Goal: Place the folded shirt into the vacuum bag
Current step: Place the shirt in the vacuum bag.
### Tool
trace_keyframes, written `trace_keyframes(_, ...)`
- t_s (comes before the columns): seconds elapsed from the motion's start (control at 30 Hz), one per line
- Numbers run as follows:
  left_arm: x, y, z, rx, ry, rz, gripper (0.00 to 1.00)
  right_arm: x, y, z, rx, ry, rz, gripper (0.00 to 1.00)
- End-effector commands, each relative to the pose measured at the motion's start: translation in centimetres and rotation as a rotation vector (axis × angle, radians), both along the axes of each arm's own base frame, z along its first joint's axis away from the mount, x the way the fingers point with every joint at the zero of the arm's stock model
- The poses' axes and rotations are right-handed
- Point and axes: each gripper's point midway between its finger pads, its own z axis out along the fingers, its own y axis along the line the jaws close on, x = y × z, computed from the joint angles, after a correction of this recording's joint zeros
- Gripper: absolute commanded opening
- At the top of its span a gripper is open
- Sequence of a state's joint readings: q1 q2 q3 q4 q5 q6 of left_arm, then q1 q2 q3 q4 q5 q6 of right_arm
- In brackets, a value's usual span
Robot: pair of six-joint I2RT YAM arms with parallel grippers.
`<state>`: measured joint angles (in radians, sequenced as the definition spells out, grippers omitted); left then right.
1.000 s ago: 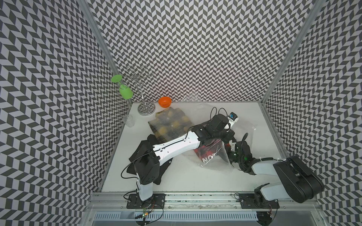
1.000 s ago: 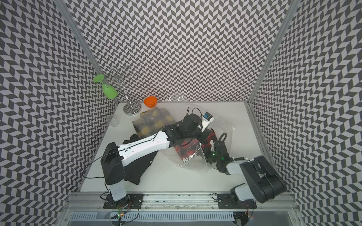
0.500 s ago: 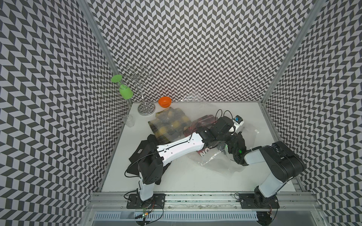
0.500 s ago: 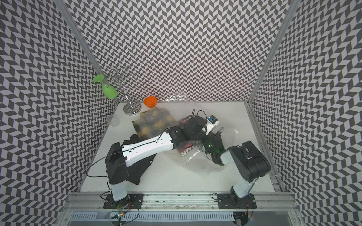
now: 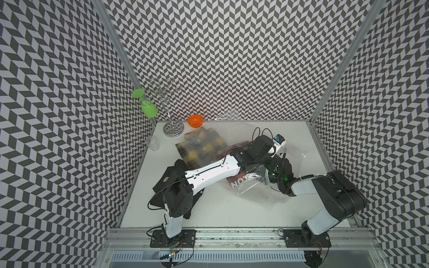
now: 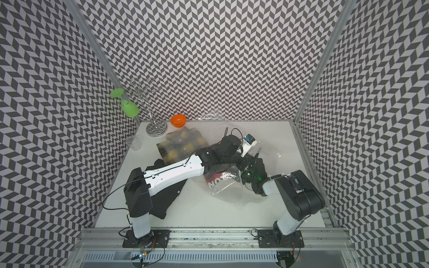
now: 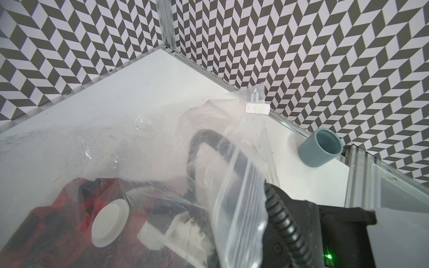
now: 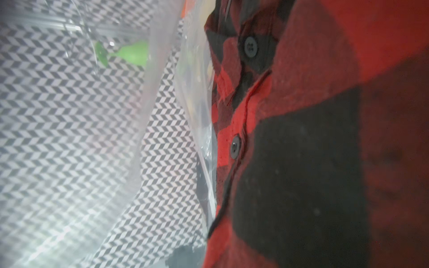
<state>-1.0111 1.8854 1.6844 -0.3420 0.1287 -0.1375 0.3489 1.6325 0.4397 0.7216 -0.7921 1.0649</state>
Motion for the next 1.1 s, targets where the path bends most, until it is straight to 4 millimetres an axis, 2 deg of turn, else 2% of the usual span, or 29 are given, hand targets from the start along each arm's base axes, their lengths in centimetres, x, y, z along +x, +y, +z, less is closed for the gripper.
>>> trace_keyframes(0.0, 0.3, 0.2, -0.5, 0.005, -0.008, -0.008, 0.00, -1.5, 0.8, 3.0, 0.066, -0.107, 0.146, 0.08)
trace_keyframes(0.23, 0.7, 0.4, -0.4, -0.001, -0.012, -0.003, 0.00, -3.1, 0.4, 2.9, -0.026, -0.142, 0.264, 0.07)
trace_keyframes(0.33, 0.7, 0.2, -0.3, -0.007, -0.008, -0.006, 0.00, -2.5, -0.9, 2.1, -0.081, -0.128, 0.204, 0.06)
trace_keyframes(0.43, 0.5, -0.1, -0.2, -0.015, -0.001, -0.015, 0.00, -1.3, -2.8, 0.2, -0.138, -0.066, 0.124, 0.05)
trace_keyframes(0.47, 0.3, -0.2, 0.0, -0.018, 0.001, -0.018, 0.00, -1.0, -3.5, -0.5, -0.149, -0.047, 0.094, 0.08)
trace_keyframes(0.53, 0.2, -0.3, 0.0, -0.018, 0.000, -0.023, 0.00, -0.9, -3.7, -0.8, -0.132, -0.025, 0.067, 0.29)
trace_keyframes(0.6, 0.1, -0.1, -0.4, -0.005, 0.006, -0.019, 0.03, -1.2, -3.8, -0.1, -0.102, -0.026, 0.039, 0.45)
trace_keyframes(0.7, 0.1, 0.4, -0.4, -0.002, 0.004, -0.009, 0.09, -1.3, -4.7, 0.9, -0.132, -0.042, -0.017, 0.57)
trace_keyframes(0.83, 0.5, 1.0, -0.2, -0.021, 0.005, 0.009, 0.05, -2.1, -5.9, 2.6, -0.165, -0.058, -0.095, 0.64)
trace_keyframes(0.97, 1.7, 1.7, -1.4, -0.001, 0.018, 0.044, 0.02, -2.9, -7.2, 4.7, -0.176, -0.085, -0.181, 0.66)
trace_keyframes(1.07, 2.5, 2.3, -1.7, 0.000, 0.018, 0.068, 0.02, -3.5, -8.3, 5.1, -0.191, -0.073, -0.257, 0.66)
